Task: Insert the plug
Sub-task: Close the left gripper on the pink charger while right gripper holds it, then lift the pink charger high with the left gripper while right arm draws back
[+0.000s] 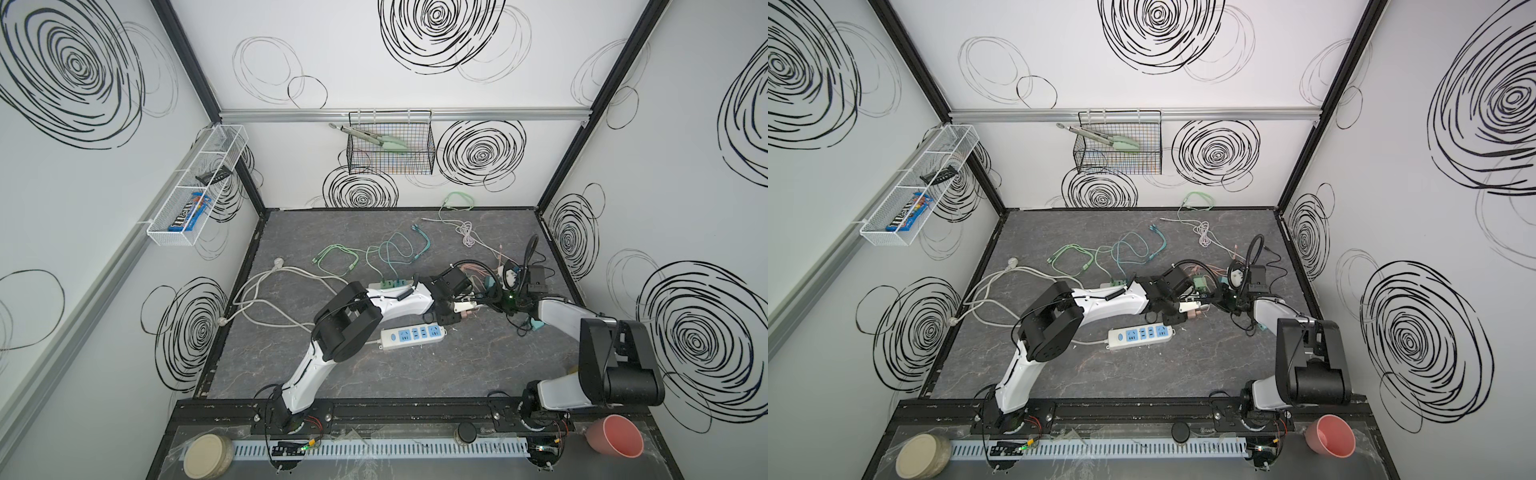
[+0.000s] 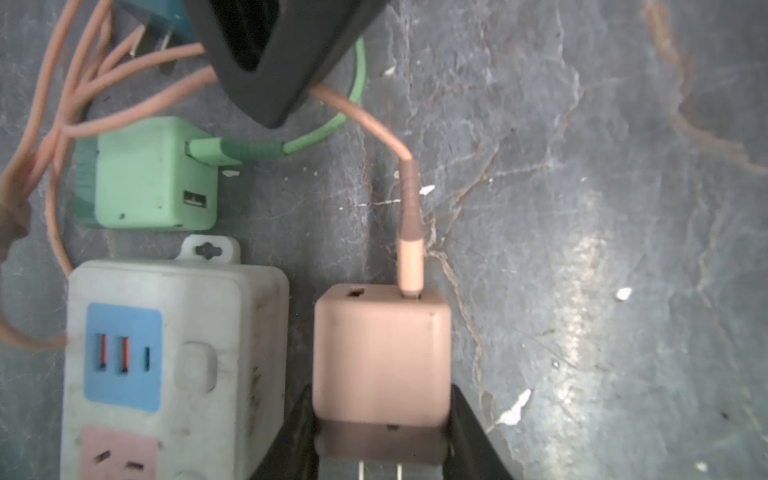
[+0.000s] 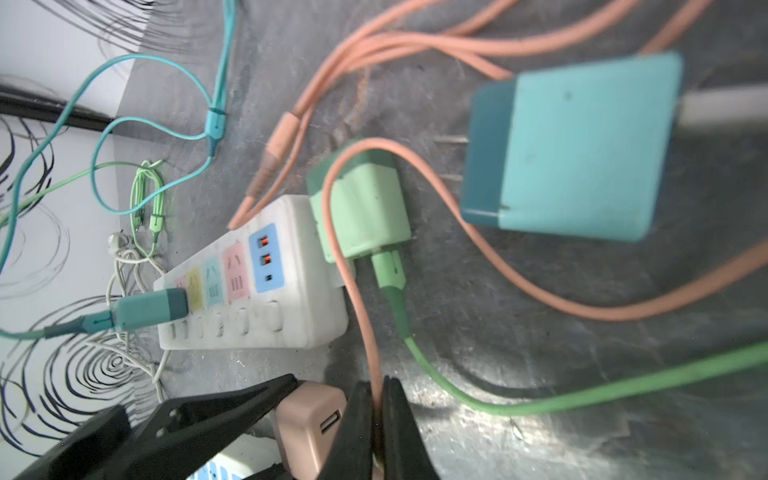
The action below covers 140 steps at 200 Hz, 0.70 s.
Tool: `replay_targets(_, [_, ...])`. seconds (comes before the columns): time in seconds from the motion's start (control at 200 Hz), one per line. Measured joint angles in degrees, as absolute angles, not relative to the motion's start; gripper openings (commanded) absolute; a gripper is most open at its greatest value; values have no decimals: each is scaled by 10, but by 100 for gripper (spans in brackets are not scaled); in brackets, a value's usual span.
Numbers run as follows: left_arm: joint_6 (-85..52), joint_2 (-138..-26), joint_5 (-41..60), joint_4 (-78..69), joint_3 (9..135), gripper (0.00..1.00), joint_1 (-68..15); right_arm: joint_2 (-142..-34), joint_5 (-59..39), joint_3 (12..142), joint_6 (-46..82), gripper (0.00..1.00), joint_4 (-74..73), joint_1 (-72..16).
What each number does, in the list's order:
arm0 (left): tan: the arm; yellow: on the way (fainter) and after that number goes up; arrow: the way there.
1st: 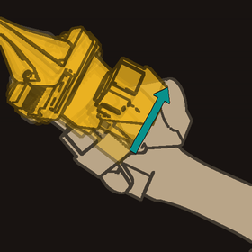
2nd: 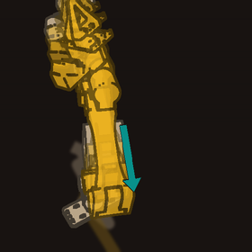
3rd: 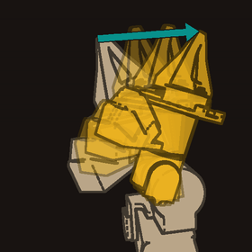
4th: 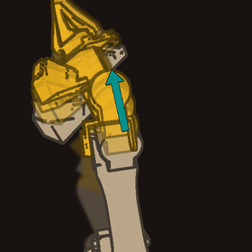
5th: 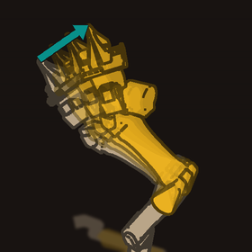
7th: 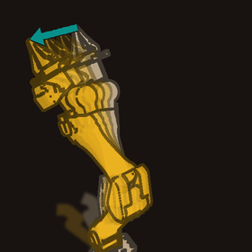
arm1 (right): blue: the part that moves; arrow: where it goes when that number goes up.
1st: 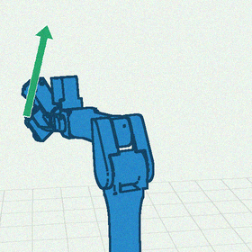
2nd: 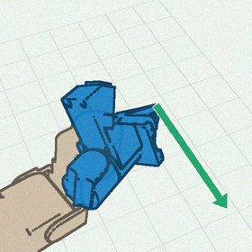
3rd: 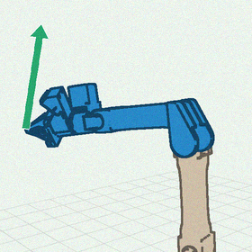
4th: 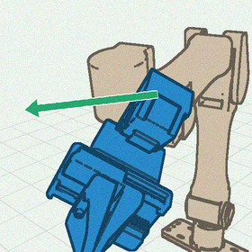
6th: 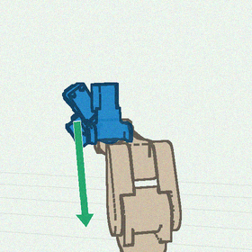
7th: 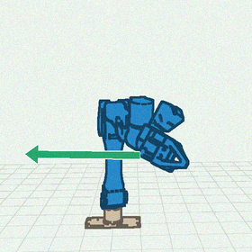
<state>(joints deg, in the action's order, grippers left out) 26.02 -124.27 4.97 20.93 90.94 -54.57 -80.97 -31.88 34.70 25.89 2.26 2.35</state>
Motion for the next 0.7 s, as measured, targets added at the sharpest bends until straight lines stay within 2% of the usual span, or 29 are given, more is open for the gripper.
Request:
replay_targets(0.17, [230,-1148,93,190,849,0,-533,-765,-359,368,291,59,14,53])
replay_targets(0.195, [225,-1131,98,186,842,0,-531,-762,-362,372,295,70,13,57])
replay_targets(0.245, [215,-1098,108,175,829,0,-527,-756,-364,383,308,83,13,65])
replay_targets(0.25, [213,-1094,109,173,828,0,-526,-755,-364,384,309,86,13,65])
replay_targets(0.26, [211,-1087,111,171,826,0,-526,-754,-363,387,308,98,15,66])
replay_targets(0.265, [210,-1085,112,171,825,0,-525,-754,-362,388,309,100,15,67])
replay_targets(0.555, [104,-962,111,132,796,0,-477,-692,-291,414,324,97,14,70])
replay_targets(0.7, [40,-939,110,135,831,0,-456,-688,-286,391,336,97,-20,70])
